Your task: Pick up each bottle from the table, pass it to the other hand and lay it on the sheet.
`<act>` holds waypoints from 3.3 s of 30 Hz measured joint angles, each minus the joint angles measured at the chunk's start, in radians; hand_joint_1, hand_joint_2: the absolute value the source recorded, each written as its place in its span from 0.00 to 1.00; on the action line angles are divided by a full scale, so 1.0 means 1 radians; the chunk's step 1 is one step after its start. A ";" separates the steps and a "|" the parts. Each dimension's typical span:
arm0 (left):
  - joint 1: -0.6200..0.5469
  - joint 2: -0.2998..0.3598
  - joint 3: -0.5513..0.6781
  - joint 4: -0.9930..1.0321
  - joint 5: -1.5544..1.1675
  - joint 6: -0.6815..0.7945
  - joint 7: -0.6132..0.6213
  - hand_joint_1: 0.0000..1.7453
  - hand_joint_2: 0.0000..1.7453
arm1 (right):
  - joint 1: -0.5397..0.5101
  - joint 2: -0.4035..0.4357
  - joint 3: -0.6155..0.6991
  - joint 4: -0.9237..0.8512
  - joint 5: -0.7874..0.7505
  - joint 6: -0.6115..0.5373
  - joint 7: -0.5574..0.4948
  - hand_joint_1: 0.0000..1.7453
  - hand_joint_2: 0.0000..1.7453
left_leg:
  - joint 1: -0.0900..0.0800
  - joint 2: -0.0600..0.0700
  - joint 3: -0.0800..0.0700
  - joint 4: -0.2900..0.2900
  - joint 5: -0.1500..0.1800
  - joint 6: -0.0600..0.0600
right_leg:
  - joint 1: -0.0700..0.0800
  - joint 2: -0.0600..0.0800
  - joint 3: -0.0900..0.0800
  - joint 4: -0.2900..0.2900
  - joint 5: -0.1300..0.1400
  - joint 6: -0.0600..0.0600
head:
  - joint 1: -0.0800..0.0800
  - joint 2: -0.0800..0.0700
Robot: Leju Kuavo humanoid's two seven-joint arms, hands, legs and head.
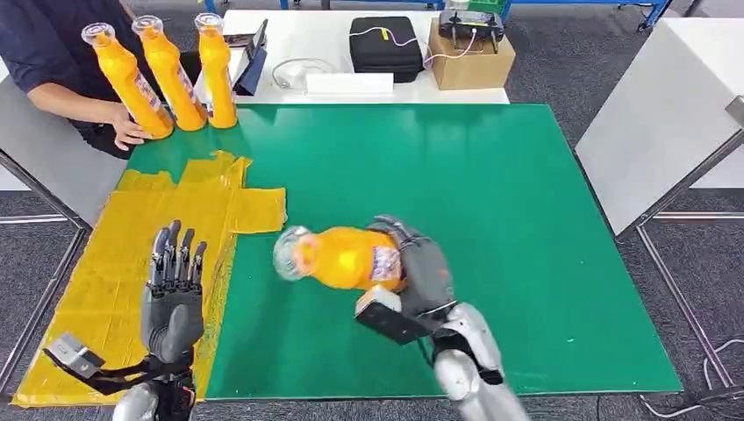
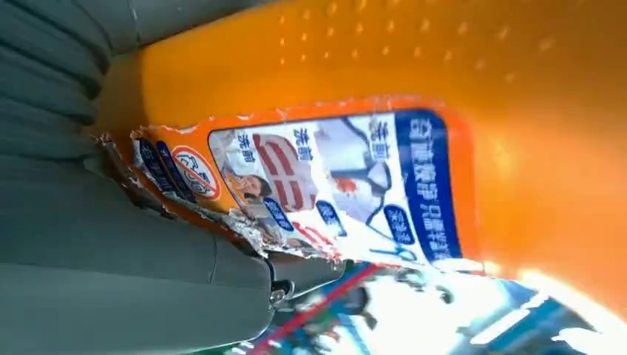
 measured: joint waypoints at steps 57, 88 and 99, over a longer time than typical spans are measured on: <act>0.040 0.016 -0.308 -0.062 -0.087 0.110 0.000 1.00 1.00 | 0.007 0.073 0.140 0.106 -0.008 0.032 0.018 1.00 1.00 | 0.000 0.000 -0.001 0.000 0.000 0.000 | -0.001 0.000 0.000 0.000 0.000 0.000 | 0.001 0.000; 0.033 0.079 -0.379 -0.059 -0.093 0.183 0.000 1.00 1.00 | 0.007 0.078 0.156 0.139 0.043 0.007 0.037 0.00 0.00 | 0.000 0.000 -0.001 0.000 0.000 0.000 | 0.000 0.000 0.000 0.000 0.000 0.000 | 0.001 0.000; 0.032 0.079 -0.363 -0.043 -0.100 0.183 0.000 1.00 1.00 | 0.009 0.072 0.156 0.139 0.066 0.002 0.039 0.00 0.00 | 0.000 0.000 -0.001 0.000 0.000 0.000 | 0.000 0.000 -0.001 0.000 0.000 0.000 | 0.000 0.000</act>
